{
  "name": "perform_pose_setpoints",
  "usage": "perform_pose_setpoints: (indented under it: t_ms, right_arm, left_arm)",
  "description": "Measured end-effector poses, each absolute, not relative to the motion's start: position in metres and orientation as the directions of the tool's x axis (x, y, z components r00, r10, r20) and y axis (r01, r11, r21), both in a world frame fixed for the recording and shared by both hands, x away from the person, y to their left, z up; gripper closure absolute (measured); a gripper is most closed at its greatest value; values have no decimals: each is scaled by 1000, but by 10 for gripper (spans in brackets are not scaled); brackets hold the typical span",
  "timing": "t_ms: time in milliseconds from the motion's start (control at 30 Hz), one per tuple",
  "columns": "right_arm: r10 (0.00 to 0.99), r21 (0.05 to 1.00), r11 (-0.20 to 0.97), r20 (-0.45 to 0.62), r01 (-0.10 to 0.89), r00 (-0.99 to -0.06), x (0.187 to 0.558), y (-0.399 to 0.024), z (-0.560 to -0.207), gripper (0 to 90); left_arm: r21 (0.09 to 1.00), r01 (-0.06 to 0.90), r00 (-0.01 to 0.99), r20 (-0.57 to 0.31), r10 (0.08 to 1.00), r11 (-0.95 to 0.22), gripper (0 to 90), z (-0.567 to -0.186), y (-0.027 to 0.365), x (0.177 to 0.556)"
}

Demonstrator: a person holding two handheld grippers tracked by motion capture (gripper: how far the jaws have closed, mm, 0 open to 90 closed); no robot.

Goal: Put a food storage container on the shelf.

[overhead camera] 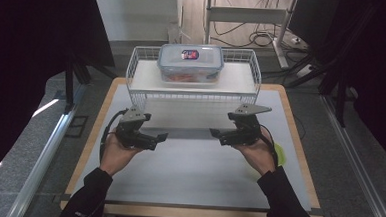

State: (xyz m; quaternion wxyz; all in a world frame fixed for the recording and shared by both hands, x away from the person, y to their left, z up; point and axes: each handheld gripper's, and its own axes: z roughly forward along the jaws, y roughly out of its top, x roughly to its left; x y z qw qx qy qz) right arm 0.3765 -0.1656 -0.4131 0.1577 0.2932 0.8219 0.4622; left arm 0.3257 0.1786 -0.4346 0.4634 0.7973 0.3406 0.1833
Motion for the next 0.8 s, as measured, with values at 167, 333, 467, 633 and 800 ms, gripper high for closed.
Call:
perform_pose_setpoints:
  t_ms: [167,333,467,633,800]
  right_arm:
    - [630,838,418,11,351,-776,365,-169,-425,73]
    - [637,824,416,37,384,-770,352,-174,-439,67]
    - [636,822,410,52,395,-770,342,-177,-449,66]
    - [630,818,423,43,389,-776,330,-175,-458,66]
    - [626,790,473,11,390,-780,323,-173,-471,61]
  left_arm:
    - [871,355,710,-15,704,-339,59,-446,183,310]
    - [867,351,699,10,715,-355,31,-459,188,296]
    - [866,359,700,-4,714,-348,28,-473,190,285]
    - [845,375,700,13,714,-382,16,-491,189,274]
    - [842,367,696,33,717,-395,12,-497,189,269]
